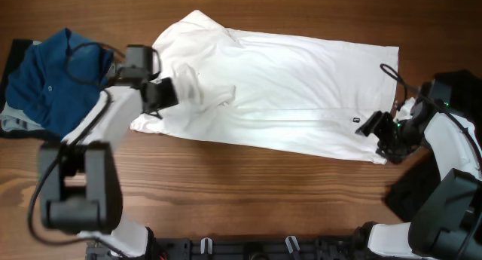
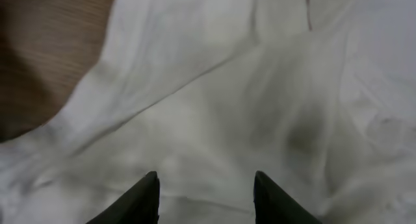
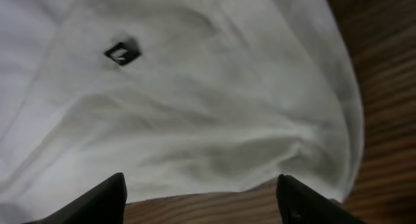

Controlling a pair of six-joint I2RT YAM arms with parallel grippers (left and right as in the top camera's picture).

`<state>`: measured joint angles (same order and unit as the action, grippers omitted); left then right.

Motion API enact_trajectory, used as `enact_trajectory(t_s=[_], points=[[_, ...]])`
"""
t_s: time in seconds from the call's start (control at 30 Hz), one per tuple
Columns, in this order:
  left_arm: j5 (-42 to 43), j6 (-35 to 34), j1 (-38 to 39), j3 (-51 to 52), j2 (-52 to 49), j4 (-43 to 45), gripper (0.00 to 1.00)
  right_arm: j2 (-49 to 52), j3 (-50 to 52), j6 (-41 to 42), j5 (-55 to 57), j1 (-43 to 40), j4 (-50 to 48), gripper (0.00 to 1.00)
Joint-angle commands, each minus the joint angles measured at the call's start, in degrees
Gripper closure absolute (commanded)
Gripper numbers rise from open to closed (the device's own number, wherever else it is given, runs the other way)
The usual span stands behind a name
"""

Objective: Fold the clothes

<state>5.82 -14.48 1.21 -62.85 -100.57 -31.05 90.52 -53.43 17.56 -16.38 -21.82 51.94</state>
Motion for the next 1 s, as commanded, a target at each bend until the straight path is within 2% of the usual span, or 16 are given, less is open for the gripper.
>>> enact_trajectory(t_s=[0.0,0.07,0.17,0.43,0.6,0.7,0.97], points=[[-0.3,-1.7,-6.3,-0.5,7.1,-8.3,0.51,-0.9,-0.4,2.0,4.8,-0.3,1.4,0.25],[0.0,-2.8,-8.8,-0.5,7.6,-13.3,0.52,-0.9,0.2,2.0,4.7,-0.3,1.4,0.25],[1.3,-2.7,-10.5,1.6,6.8,-16.0,0.53,-0.9,1.6,2.2,4.3,-0.3,1.2,0.24],[2.7,-4.0,-10.7,9.1,2.3,-3.8,0.51,-0.9,3.3,1.1,0.5,-2.0,-0.5,0.24],[1.8,-4.0,-10.7,9.4,-0.6,-1.6,0.80,-0.9,3.3,-1.5,-2.5,-3.7,0.2,0.22],[-2.6,-4.0,-10.8,9.4,-1.6,-1.5,0.94,-0.9,3.3,-2.6,-2.3,-4.7,0.1,0.20],[-3.2,-4.5,-13.4,9.2,-0.3,-2.4,0.96,-0.9,5.7,-3.8,-3.5,-4.8,0.1,0.14]])
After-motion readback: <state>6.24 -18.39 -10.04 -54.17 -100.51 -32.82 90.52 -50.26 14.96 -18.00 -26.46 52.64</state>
